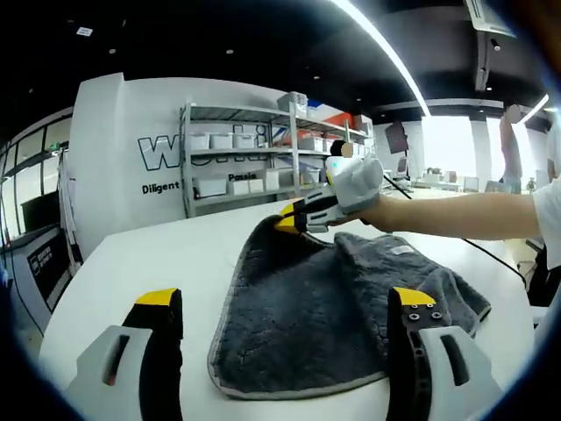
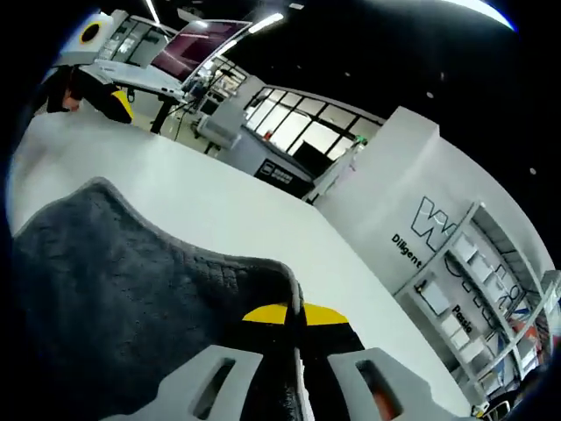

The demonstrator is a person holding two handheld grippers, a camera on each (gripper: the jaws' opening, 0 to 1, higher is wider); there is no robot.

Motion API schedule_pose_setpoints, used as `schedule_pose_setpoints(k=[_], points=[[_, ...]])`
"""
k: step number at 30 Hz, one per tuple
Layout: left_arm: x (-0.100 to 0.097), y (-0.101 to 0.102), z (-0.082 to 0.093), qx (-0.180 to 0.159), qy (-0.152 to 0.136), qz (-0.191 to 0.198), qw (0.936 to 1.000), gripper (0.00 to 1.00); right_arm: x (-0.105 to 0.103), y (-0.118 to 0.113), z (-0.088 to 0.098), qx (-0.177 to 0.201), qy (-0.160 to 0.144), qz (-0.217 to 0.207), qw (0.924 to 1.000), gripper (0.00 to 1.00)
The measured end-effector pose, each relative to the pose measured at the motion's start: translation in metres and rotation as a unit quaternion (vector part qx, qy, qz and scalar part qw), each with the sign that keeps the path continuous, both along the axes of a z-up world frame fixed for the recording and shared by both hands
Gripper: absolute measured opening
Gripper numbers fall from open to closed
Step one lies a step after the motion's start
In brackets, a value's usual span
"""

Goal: Open the folded towel by lifting each exposed corner and separating the folded layers until the towel lies flat within the target outline without major curled edges

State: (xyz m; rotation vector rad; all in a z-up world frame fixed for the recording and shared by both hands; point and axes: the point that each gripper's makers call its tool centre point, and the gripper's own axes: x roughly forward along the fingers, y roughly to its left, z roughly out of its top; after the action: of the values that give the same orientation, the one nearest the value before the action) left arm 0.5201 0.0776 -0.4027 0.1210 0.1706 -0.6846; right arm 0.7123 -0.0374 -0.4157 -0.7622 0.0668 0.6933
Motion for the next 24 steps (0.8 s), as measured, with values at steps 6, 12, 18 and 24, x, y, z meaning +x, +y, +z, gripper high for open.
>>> schedule_pose_setpoints(k=[6, 12, 18, 24], points=[[0.001, -0.004, -0.008, 0.012, 0.01, 0.0, 0.9999, 0.95, 0.014, -0.004, -0.017, -0.008, 0.014, -0.027, 0.9995, 0.0], [0.001, -0.005, -0.014, 0.02, 0.018, -0.002, 0.9996, 0.95, 0.023, -0.009, -0.034, -0.002, 0.034, -0.063, 0.9974, 0.02], [0.001, -0.003, -0.012, 0.015, 0.019, -0.002, 0.9997, 0.95, 0.021, -0.012, -0.049, -0.001, 0.058, -0.065, 0.9962, 0.15], [0.0, -0.006, -0.016, 0.022, 0.025, -0.006, 0.9994, 0.95, 0.016, -0.02, -0.052, -0.004, 0.074, -0.075, 0.9944, 0.28]])
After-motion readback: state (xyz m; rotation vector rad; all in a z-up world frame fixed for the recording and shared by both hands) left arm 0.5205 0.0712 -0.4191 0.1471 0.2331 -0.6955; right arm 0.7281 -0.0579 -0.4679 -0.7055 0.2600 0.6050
